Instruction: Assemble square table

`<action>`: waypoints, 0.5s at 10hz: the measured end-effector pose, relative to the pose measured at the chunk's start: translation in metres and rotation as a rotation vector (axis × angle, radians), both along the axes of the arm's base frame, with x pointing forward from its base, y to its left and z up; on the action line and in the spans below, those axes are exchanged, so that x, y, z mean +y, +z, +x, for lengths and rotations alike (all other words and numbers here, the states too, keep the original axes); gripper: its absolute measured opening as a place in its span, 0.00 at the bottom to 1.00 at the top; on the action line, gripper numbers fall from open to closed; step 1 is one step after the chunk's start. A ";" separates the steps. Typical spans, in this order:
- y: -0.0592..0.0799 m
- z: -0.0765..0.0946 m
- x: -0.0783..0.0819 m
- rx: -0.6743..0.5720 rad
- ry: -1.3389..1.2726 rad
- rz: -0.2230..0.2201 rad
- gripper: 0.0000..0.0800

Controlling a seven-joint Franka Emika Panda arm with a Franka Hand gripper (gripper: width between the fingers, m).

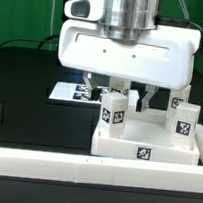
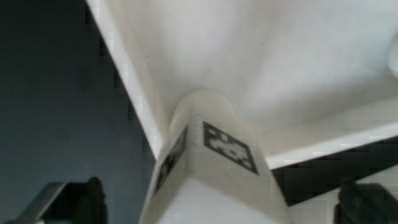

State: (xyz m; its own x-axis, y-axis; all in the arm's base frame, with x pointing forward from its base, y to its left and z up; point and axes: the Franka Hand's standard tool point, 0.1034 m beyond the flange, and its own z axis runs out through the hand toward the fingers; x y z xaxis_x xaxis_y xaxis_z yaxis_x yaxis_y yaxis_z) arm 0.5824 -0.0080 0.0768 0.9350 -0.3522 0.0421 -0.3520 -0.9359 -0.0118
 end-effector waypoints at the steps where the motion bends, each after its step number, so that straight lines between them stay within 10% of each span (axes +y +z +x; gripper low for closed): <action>1: 0.000 0.000 -0.001 0.000 0.065 -0.003 0.81; 5: 0.000 0.000 -0.002 0.007 0.377 -0.029 0.81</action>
Offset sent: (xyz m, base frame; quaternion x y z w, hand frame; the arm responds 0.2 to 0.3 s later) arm 0.0053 0.0074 0.0014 -0.0055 -0.0071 -0.2714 0.9624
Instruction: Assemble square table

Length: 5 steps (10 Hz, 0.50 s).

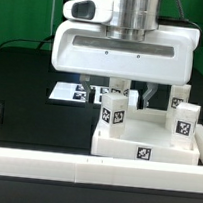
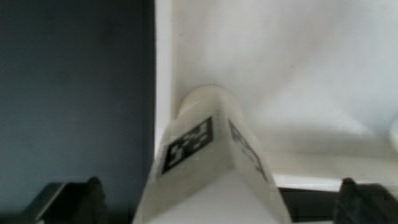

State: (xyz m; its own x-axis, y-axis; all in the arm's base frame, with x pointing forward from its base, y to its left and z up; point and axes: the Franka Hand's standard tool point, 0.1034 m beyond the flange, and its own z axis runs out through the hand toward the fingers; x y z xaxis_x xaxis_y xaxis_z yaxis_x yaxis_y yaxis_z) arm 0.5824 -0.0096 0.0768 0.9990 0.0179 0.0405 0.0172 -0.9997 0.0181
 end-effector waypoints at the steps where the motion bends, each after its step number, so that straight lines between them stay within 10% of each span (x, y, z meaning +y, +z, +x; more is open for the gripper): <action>1: 0.000 0.000 0.000 0.003 0.092 -0.008 0.81; 5: 0.000 0.000 -0.003 0.008 0.281 -0.017 0.81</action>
Offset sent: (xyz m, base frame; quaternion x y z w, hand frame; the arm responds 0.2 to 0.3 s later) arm 0.0019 0.0056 0.0014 0.0313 -0.0148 -0.2040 0.9784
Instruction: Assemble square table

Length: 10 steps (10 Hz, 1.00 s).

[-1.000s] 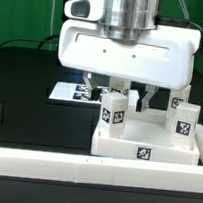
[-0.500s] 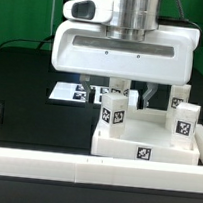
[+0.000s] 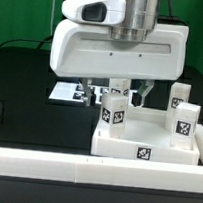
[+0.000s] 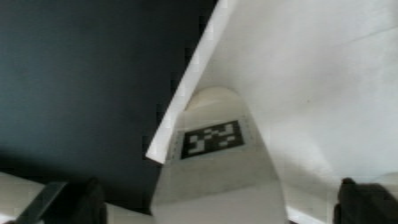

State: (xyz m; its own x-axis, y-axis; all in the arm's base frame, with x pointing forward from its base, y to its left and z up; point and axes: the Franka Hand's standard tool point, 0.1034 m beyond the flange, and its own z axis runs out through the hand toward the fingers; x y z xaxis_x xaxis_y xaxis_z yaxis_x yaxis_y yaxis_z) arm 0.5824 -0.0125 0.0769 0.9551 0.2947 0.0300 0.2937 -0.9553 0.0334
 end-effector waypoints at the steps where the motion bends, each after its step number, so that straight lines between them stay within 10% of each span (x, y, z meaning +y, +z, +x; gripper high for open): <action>1: 0.000 0.000 0.000 0.000 -0.001 0.000 0.70; 2: 0.000 0.000 0.000 0.000 -0.001 0.000 0.45; 4: 0.000 0.000 0.000 -0.001 -0.029 0.002 0.36; 10: 0.000 0.000 -0.002 -0.015 -0.506 0.034 0.36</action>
Offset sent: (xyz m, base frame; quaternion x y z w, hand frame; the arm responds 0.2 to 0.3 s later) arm 0.0000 0.0000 0.0000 0.0000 0.0000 0.0650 0.9979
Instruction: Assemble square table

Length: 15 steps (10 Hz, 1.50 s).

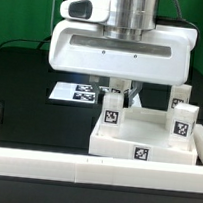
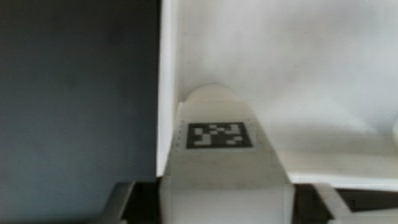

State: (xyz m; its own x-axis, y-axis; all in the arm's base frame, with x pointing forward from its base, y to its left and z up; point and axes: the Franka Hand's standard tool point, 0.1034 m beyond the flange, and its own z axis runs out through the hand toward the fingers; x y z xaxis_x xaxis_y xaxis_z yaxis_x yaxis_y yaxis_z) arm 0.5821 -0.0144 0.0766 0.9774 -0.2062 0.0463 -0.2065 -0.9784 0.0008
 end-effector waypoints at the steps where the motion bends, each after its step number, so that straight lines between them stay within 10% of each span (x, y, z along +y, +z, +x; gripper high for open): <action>1: 0.000 0.000 -0.001 -0.008 -0.096 0.016 0.36; 10: 0.011 0.001 -0.015 -0.016 -0.513 0.038 0.41; 12: 0.034 0.002 -0.011 -0.021 -0.506 0.066 0.76; 15: 0.060 0.008 -0.008 -0.013 -0.489 0.089 0.81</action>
Offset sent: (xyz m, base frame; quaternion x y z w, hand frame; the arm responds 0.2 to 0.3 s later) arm -0.0070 0.0001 -0.0036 -0.0065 -0.0211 0.2623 0.9647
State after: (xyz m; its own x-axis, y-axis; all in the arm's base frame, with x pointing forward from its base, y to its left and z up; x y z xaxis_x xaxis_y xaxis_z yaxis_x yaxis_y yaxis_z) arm 0.5900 -0.0222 0.1363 0.7645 -0.6443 0.0194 -0.6409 -0.7630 -0.0837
